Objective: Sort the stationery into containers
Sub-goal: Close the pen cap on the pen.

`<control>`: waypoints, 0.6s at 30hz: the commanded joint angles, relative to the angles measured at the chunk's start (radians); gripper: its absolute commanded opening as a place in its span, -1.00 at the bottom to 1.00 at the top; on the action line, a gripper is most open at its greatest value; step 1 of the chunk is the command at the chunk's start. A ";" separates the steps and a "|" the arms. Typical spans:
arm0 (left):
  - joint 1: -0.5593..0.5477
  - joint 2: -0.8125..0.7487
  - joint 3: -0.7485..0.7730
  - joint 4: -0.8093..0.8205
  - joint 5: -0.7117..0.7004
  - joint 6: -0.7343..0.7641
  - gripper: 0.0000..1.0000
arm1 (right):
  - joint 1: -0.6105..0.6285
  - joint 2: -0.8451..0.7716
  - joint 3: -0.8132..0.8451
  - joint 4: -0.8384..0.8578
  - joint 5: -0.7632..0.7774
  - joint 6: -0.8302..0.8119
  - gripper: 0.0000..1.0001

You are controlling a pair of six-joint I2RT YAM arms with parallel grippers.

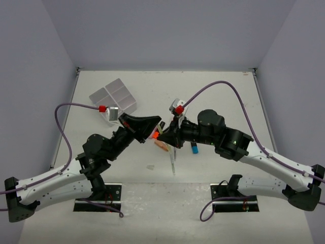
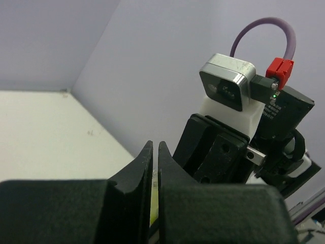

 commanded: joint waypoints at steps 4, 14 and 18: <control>-0.049 0.078 0.219 -0.597 -0.072 0.110 -0.57 | -0.021 -0.128 -0.212 0.456 -0.069 0.032 -1.00; -0.048 0.144 0.340 -0.625 -0.081 0.157 -0.57 | -0.021 -0.136 -0.228 0.419 -0.058 0.020 -1.00; -0.048 0.147 0.348 -0.644 -0.108 0.160 -1.00 | -0.022 -0.137 -0.236 0.416 -0.033 0.017 -0.94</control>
